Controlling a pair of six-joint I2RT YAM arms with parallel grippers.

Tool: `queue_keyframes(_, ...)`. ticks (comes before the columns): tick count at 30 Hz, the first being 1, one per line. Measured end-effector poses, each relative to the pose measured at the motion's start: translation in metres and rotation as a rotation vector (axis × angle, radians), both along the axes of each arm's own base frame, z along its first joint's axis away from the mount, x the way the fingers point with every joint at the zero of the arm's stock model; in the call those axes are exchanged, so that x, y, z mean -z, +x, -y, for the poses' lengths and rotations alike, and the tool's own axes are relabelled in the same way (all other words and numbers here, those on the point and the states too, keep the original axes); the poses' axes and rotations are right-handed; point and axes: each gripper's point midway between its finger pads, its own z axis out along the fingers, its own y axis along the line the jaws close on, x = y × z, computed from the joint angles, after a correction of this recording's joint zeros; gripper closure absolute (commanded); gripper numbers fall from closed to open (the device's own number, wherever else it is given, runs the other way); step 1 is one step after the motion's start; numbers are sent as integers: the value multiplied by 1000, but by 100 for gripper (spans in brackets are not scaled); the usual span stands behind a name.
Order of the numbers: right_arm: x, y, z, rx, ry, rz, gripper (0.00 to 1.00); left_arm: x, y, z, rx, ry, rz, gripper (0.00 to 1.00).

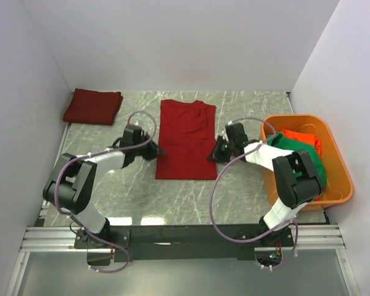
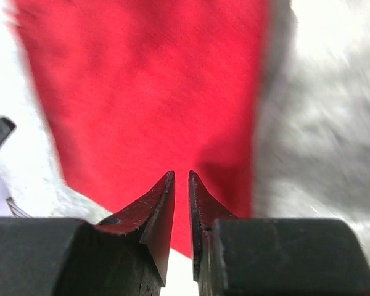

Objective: Fold and stack the t-shirts
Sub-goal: Fold the tshirt

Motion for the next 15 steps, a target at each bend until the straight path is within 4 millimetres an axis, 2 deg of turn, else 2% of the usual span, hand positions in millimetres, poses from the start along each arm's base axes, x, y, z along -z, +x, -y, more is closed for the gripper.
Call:
queue_keyframes(4, 25, -23, 11, 16, -9, -69, 79, 37, -44, -15, 4, 34, -100, 99)
queue_keyframes(7, 31, -33, 15, 21, 2, -81, 79, 47, -63, -21, 8, 41, -131, 98)
queue_keyframes(11, 22, -37, 17, 22, 11, -51, 77, 37, -67, -23, 11, 37, -107, 94)
queue_keyframes(14, 12, -40, 20, 27, 12, -23, 71, 26, -67, -25, 11, 41, -73, 80)
queue_keyframes(15, 7, -41, 21, 31, 14, -7, 69, 22, -67, -27, 9, 50, -61, 70)
